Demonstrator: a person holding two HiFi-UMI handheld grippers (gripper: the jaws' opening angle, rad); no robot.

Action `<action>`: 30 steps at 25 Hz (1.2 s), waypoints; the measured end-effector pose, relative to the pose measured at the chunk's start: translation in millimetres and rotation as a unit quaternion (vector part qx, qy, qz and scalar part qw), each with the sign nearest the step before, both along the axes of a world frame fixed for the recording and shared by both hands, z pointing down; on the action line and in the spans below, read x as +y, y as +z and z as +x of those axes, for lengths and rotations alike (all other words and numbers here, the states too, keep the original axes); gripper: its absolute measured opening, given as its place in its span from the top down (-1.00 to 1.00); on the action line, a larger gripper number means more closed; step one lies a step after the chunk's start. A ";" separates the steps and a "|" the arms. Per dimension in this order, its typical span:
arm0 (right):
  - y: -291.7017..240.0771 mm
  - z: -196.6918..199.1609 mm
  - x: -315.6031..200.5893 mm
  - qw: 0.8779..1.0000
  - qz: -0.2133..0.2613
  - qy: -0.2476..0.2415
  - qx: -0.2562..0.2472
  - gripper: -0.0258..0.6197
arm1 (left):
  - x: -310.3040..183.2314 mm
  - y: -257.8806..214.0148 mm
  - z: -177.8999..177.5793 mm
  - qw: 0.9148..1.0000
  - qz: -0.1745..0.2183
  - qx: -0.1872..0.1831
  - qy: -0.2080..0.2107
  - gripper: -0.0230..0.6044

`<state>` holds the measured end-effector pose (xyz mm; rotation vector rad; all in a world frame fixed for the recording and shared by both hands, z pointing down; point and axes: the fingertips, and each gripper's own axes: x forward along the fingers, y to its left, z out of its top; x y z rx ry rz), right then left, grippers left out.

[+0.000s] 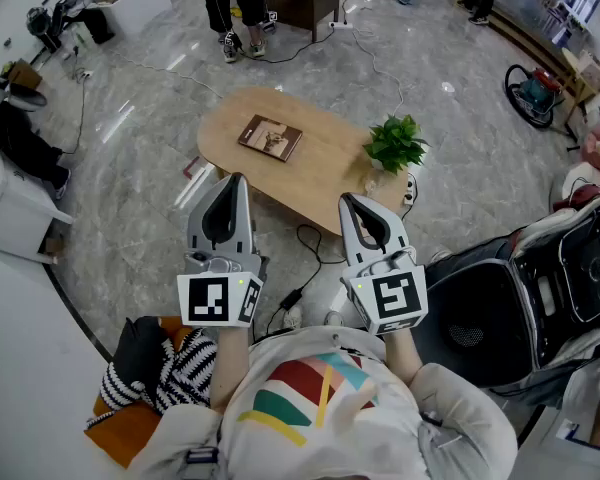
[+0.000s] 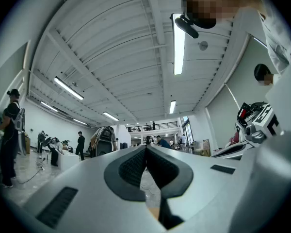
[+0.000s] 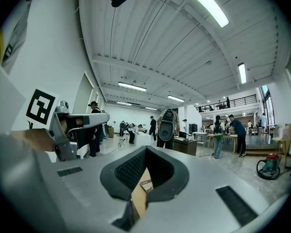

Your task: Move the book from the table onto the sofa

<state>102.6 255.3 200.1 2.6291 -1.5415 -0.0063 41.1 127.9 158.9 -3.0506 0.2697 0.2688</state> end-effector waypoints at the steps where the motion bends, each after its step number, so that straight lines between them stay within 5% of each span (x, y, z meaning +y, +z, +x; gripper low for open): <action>1: -1.5 0.1 -1.3 1.000 0.000 0.001 0.000 0.88 | -1.1 -1.0 0.3 1.000 0.001 0.001 0.000 0.90; 14: -8.1 -4.1 6.1 1.000 0.004 -0.011 0.015 0.88 | -4.6 -9.0 -13.7 1.000 -0.004 0.015 -0.021 0.90; 30: 0.7 10.0 81.0 0.999 0.037 -0.028 -0.002 0.88 | 62.9 -2.7 -4.0 1.000 0.001 0.007 -0.029 0.90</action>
